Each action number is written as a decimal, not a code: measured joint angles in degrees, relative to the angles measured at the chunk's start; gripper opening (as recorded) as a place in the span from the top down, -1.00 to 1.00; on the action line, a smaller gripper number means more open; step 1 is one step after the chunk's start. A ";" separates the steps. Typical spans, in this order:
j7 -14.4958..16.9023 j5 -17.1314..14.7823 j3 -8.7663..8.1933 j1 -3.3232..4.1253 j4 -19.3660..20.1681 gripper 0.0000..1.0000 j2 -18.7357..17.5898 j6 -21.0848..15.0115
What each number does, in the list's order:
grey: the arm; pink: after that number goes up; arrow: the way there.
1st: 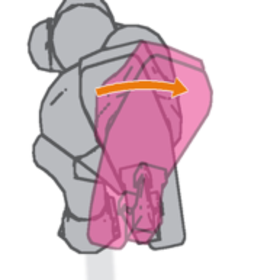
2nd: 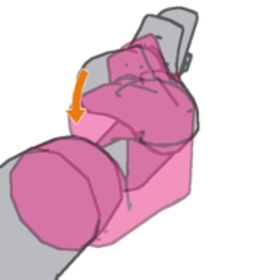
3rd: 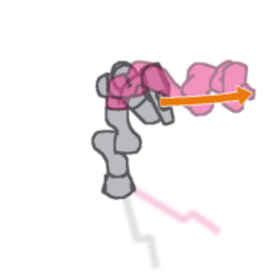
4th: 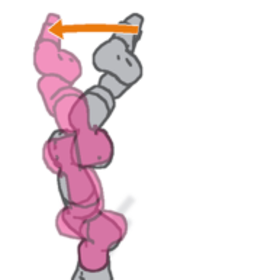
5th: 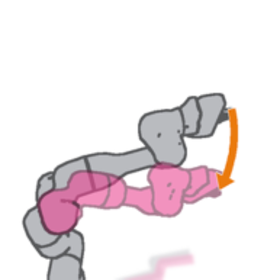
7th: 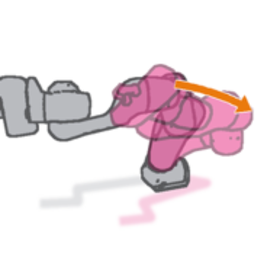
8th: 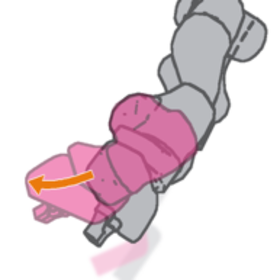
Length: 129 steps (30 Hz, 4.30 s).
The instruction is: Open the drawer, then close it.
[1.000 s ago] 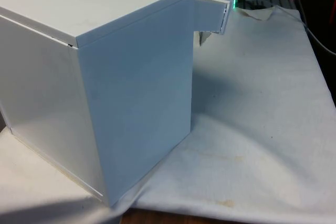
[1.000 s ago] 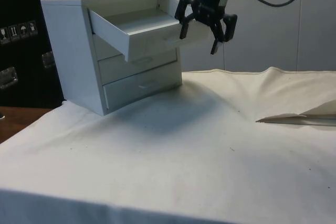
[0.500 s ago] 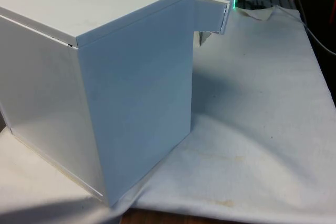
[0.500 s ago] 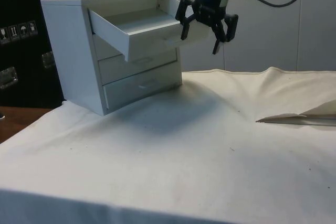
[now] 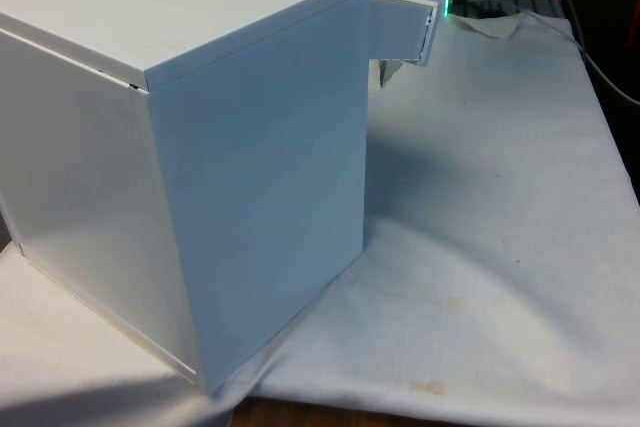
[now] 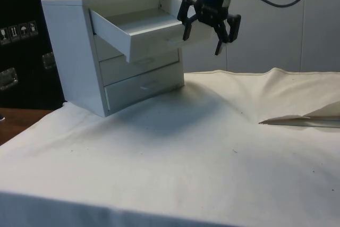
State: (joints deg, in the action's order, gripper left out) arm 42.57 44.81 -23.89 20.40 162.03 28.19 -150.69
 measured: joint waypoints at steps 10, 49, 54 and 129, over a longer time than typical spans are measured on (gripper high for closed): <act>0.00 0.00 0.00 0.00 0.06 -1.00 -0.23 0.00; -2.23 0.11 -0.97 -0.57 -0.97 1.00 -1.89 0.17; -2.29 0.52 -0.97 -0.63 -2.64 1.00 -2.81 0.86; -9.45 9.74 -7.79 -1.20 -9.05 1.00 -7.22 -4.70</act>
State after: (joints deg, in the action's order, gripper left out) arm 33.12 54.55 -31.68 19.19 152.98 20.97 -155.39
